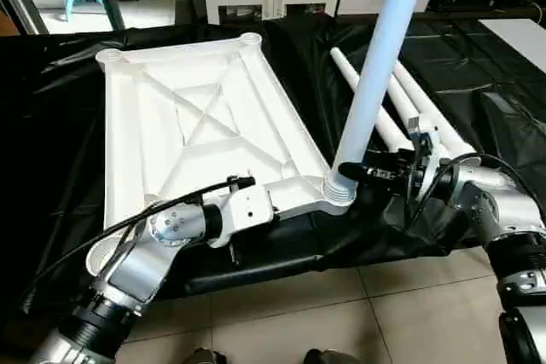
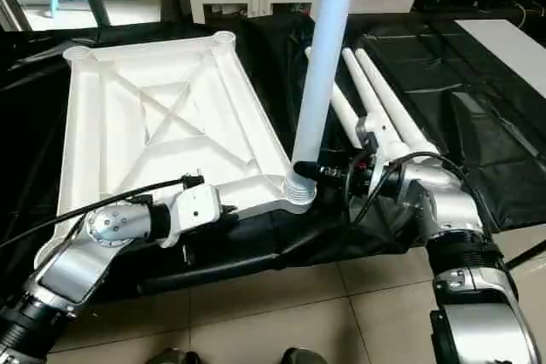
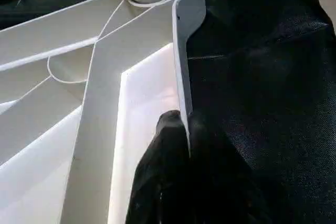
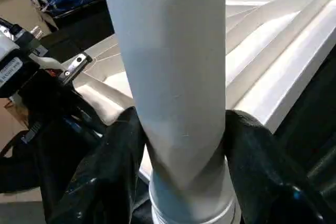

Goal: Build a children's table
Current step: Insert table leg to table base

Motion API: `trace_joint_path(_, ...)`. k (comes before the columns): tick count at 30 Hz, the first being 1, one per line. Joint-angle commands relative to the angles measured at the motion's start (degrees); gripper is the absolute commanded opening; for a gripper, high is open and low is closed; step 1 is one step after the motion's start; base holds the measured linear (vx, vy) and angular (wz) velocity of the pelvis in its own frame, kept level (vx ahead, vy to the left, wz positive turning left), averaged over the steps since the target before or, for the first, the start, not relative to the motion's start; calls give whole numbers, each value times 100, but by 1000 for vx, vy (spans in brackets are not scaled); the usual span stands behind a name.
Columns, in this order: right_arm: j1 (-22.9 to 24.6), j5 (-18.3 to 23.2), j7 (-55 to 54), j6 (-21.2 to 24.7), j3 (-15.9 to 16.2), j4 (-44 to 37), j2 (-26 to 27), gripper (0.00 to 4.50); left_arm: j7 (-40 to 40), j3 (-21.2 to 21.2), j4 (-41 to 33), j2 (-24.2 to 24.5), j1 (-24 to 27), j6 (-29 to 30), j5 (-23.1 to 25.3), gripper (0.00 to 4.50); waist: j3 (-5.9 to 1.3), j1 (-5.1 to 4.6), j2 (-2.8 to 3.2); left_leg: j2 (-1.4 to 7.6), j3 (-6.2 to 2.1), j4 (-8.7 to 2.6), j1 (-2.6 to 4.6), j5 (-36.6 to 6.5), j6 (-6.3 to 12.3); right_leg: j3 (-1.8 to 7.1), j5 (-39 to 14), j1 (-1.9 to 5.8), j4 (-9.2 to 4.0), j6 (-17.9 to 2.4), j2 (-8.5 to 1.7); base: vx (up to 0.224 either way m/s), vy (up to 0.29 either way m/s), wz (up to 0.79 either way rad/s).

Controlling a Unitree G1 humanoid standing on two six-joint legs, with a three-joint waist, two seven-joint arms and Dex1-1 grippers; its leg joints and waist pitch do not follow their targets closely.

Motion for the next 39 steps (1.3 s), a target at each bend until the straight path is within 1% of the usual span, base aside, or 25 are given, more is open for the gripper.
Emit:
trace_joint_path(1, -72, -10, -11, -9, -2, 57, 54, 200, -145, -364, 156, -28, 108, -53, 88, 0, -416, -19, -99, 315, -108, -354, 131, -1013, 564, 181, -1534, 226, -327, -1316, -324, 0, 0, 0)
trace_joint_path(5, -17, -46, -238, -220, -79, 67, 129, 195, -125, -374, 173, -46, 113, -50, 120, 0, -411, -36, -123, 310, -103, -352, 125, -1036, 558, 185, -1592, 222, -333, -1299, -329, 0, 0, 0)
trace_joint_path(8, 76, -201, -449, -572, -129, 62, 226, 193, -89, -379, 175, -76, 114, -37, 137, 0, -400, -69, -135, 311, -116, -360, 123, -1207, 477, 184, -1894, 209, -363, -1204, -342, 0, 0, 0)
trace_joint_path(13, 208, -195, -972, -857, -313, 10, 481, 190, 16, -372, 198, -100, 112, 22, 205, 0, -378, -95, -120, 318, -134, -391, 137, -1464, 356, 189, -2200, 172, -405, -1079, -339, 0, 0, 0)
trace_joint_path(15, 280, -234, -1454, -967, -400, 38, 662, 188, 165, -342, 267, -134, 85, 161, 294, 0, -375, -116, -124, 313, -144, -407, 141, -1625, 273, 180, -2340, 163, -415, -1044, -324, 0, 0, 0)
trace_joint_path(17, 331, -322, -1869, -1068, -434, 100, 799, 188, 309, -300, 345, -194, 49, 291, 349, 0, -345, -141, -81, 305, -168, -428, 156, -1923, 133, 178, -2677, 135, -455, -948, -332, 0, 0, 0)
trace_joint_path(20, 357, -668, -3414, -1371, -560, 541, 1279, 186, 785, -111, 508, -544, -141, 925, 406, 0, -315, -215, -98, 293, -184, -437, 177, -2259, -54, 168, -3167, 69, -507, -793, -336, -17, 1, -1)
trace_joint_path(22, 286, -924, -4341, -1512, -566, 859, 1539, 186, 1224, 24, 615, -835, -329, 1317, 486, 0, -305, -298, -95, 269, -262, -446, 174, -2637, -191, 88, -3725, 82, -576, -559, -351, -58, 10, -10)
trace_joint_path(23, 259, -1001, -4603, -1532, -554, 943, 1604, 186, 1370, 75, 651, -933, -392, 1472, 508, 0, -290, -316, -47, 269, -281, -455, 165, -2741, -232, 69, -3752, 83, -568, -535, -346, -58, 21, -17)
trace_joint_path(24, 228, -1084, -4907, -1559, -541, 1031, 1678, 186, 1551, 143, 698, -1049, -467, 1655, 534, 0, -267, -374, -52, 244, -332, -457, 204, -3169, -282, -19, -4008, 51, -651, -371, -323, -61, 29, -16)
trace_joint_path(25, 150, -1213, -5637, -1626, -553, 1203, 1871, 186, 2031, 362, 819, -1345, -657, 1997, 554, 0, -267, -374, -52, 244, -332, -457, 204, -3169, -282, -19, -4008, 51, -651, -371, -323, -61, 29, -16)
trace_joint_path(26, 88, -1275, -6203, -1675, -586, 1321, 2032, 186, 2412, 557, 909, -1581, -805, 2196, 548, 0, -243, -435, -20, 245, -351, -451, 256, -3507, -346, -93, -3991, 14, -687, -341, -297, -79, 33, -8)
trace_joint_path(27, 76, -1287, -6322, -1686, -593, 1345, 2066, 186, 2491, 599, 928, -1631, -836, 2235, 548, 0, -212, -517, 38, 265, -394, -497, 355, -4056, -401, -290, -3771, 14, -757, -268, -206, -69, 42, -7)
trace_joint_path(28, 11, -1365, -6744, -1745, -575, 1411, 2249, 186, 2789, 828, 973, -1873, -957, 2371, 431, 0, -159, -509, 126, 400, -456, -770, 212, -4640, -474, -403, -2981, 259, -473, -313, -120, -69, 42, -7)
trace_joint_path(29, -61, -1497, -7119, -1870, -535, 1445, 2499, 186, 2969, 967, 986, -2026, -1045, 2448, 373, 0, -149, -471, 131, 498, -427, -998, 22, -4850, -479, -410, -2320, 457, -82, -391, -79, -95, 38, -8)
trace_joint_path(30, -111, -1626, -7243, -1990, -445, 1450, 2675, 186, 3013, 963, 999, -2016, -1054, 2450, 433, 0, -177, -97, 82, 573, -34, -1352, -178, -4972, -305, -260, -1214, 544, 739, -288, -26, -92, -19, 8)
trace_joint_path(31, -134, -1691, -7275, -2056, -394, 1452, 2753, 186, 3017, 934, 1010, -1981, -1045, 2443, 494, 0, -256, -164, -81, 461, 8, -1109, 81, -4452, -265, 6, -2083, 360, 568, -200, -120, -92, -19, 8)
trace_joint_path(32, -136, -1698, -7272, -2068, -385, 1448, 2769, 186, 3015, 932, 1004, -1973, -1039, 2445, 501, 0, -336, -202, -319, 239, -86, -499, 383, -3730, -341, 192, -3857, -35, -134, 26, -365, 31, -119, 13)
trace_joint_path(33, -161, -1717, -7209, -2159, -336, 1447, 2893, 185, 2987, 936, 949, -1931, -976, 2477, 513, 0, -291, -122, -304, 47, -223, 370, 368, -1807, -5, 463, -6029, -164, -797, 135, -984, 127, -99, -27)
trace_joint_path(34, -173, -1681, -7060, -2235, -322, 1444, 2959, 185, 2921, 939, 896, -1853, -900, 2477, 508, 0, -259, -90, -295, 36, -366, 257, -52, -1153, 105, 540, -5766, 251, -643, 85, -1040, 127, -99, -27)
trace_joint_path(35, -191, -1668, -7009, -2310, -304, 1465, 3015, 185, 2892, 941, 851, -1807, -851, 2510, 510, 0, -341, -34, -143, 139, -461, -174, -338, -418, -84, 253, -3875, 477, -269, -181, -682, 103, -14, -36)
trace_joint_path(36, -207, -1475, -6639, -2372, -352, 1459, 3105, 185, 2805, 943, 768, -1694, -758, 2533, 503, 0, -397, -73, -35, 255, -418, -285, -21, -456, 14, 90, -1648, 197, -122, -546, -329, 0, 0, 0)
trace_joint_path(37, -207, -1440, -6571, -2373, -360, 1453, 3115, 185, 2791, 944, 755, -1676, -744, 2545, 502, 0, -399, -153, 17, 286, -395, -303, -3, -699, 89, 93, -595, 219, -36, -1052, -269, 0, 0, 0)
trace_joint_path(38, -181, -1451, -6464, -2458, -307, 1391, 3071, 185, 2711, 946, 690, -1574, -674, 2561, 474, 0, -370, -175, 30, 284, -391, -348, -29, -913, 118, 89, -508, 249, -58, -1205, -281, 0, 0, 0)
trace_joint_path(39, -169, -1461, -6325, -2526, -286, 1363, 3046, 185, 2669, 926, 665, -1530, -654, 2488, 458, 0, -361, -216, -15, 241, -334, -362, -17, -1403, 176, 92, -798, 295, -157, -1346, -300, 0, 0, 0)
